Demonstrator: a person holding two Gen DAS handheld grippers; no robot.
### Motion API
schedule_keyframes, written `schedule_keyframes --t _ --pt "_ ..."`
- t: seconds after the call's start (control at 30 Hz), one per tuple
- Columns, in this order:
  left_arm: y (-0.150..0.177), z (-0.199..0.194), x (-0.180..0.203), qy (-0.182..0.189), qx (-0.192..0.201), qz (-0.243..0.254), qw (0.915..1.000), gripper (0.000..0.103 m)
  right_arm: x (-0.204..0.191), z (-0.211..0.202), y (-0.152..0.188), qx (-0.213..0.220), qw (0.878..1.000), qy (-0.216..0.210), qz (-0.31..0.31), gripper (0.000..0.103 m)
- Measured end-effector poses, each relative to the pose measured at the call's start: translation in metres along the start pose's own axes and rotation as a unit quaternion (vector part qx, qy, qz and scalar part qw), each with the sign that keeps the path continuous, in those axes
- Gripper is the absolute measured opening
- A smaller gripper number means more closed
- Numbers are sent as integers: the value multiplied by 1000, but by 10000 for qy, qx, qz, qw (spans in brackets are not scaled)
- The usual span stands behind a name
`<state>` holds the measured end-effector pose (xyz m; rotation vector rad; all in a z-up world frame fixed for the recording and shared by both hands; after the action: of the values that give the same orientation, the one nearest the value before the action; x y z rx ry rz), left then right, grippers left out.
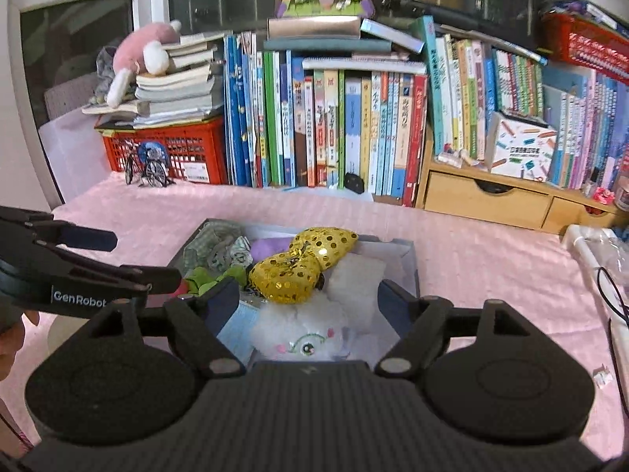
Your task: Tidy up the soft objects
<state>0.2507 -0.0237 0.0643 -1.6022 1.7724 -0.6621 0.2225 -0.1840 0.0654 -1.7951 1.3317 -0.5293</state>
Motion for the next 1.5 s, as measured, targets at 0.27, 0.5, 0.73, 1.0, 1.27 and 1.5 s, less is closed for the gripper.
schedule_keyframes --t 0.27,0.5,0.73,1.0,1.27,1.5 --pt "25 -33 3 70 419 -4 9991 85 -8 -33 14 473 9988 106 -62 88" --pt "49 -55 1 22 815 -119 9966 87 -12 -56 32 815 9963 202 -188 91" --pt "72 -72 -4 -151 1169 -279 9926 88 -17 -68 57 936 9936 408 -493 93" --pt "99 -80 -7 -331 1397 -273 9893 90 -20 -80 78 1182 9905 397 -584 100" --pt "128 -81 -5 -278 1287 -360 9906 91 -28 -86 98 1357 9880 370 -636 103" --pt "156 -71 -4 -354 1131 -408 9921 92 -27 -80 124 1297 9892 462 -502 103"
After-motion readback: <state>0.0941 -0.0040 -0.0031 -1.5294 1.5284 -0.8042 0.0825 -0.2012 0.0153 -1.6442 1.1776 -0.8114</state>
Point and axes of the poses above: each gripper's, at about its wrist camera, not at the fingertips, and z roughly the way its jaws point, x to its right, y to its underside, the point moved 10 cm from there along z, roughly the way its jaws point, and after that the axes turned 10 degrees about -y, right-handed, at the moved point
